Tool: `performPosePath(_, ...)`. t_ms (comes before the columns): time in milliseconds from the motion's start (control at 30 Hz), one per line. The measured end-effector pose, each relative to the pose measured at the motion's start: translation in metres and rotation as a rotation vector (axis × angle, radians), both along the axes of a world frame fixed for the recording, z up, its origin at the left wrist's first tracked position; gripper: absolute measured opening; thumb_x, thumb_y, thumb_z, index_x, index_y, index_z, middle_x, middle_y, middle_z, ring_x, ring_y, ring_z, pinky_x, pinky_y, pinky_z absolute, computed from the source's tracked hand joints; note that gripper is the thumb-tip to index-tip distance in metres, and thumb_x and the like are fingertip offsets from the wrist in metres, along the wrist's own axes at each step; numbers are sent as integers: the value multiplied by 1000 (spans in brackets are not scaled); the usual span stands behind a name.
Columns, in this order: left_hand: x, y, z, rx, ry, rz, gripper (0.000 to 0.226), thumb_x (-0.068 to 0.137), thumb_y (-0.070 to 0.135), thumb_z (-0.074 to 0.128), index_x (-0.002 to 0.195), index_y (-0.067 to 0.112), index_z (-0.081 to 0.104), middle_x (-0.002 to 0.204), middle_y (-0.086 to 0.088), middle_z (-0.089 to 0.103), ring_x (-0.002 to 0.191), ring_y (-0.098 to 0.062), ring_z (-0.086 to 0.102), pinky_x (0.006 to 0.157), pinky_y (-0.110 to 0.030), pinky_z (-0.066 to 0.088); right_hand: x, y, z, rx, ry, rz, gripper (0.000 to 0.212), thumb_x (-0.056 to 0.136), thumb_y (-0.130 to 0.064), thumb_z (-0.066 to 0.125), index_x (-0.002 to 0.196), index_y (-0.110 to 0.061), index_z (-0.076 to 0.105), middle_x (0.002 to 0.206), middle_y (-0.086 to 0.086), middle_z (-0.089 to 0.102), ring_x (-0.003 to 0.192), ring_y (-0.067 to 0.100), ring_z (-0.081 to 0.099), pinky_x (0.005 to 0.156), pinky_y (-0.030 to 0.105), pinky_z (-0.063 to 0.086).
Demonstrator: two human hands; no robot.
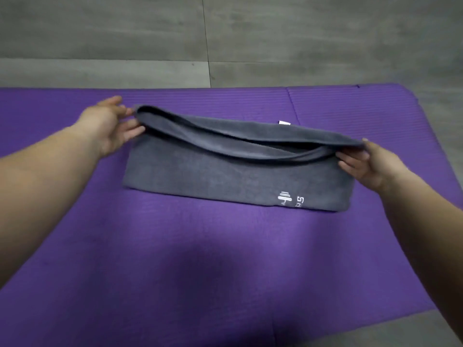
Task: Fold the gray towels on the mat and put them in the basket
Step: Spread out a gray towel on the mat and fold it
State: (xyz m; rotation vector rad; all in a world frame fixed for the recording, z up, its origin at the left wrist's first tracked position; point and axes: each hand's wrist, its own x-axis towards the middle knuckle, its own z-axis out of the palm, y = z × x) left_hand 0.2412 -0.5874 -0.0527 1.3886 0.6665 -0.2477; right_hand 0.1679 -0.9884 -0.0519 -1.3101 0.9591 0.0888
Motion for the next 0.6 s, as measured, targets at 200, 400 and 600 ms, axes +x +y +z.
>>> performPosePath(200,-30,6,-65,810,91,-490,54,87,11,57,135,0,36,129,-21,52,114,-25,56,101,-34,42,-18,11,-55,-794,278,213,58,88,-25,56,137,-3,33,134,20,46,114,27,50,103,37,35)
performPosePath(400,-56,4,-64,957,140,-544,49,85,8,58,128,-1,37,119,-31,55,113,-44,51,94,-43,39,-41,18,-61,-751,329,230,43,84,-12,62,120,9,48,122,25,56,95,26,53,79,31,40)
performPosePath(600,-112,58,-59,899,245,-657,44,80,-4,60,120,-8,42,107,-33,59,100,-43,57,83,-42,42,-58,33,-37,-725,343,527,29,85,-5,60,111,7,54,110,24,59,96,32,56,69,22,45)
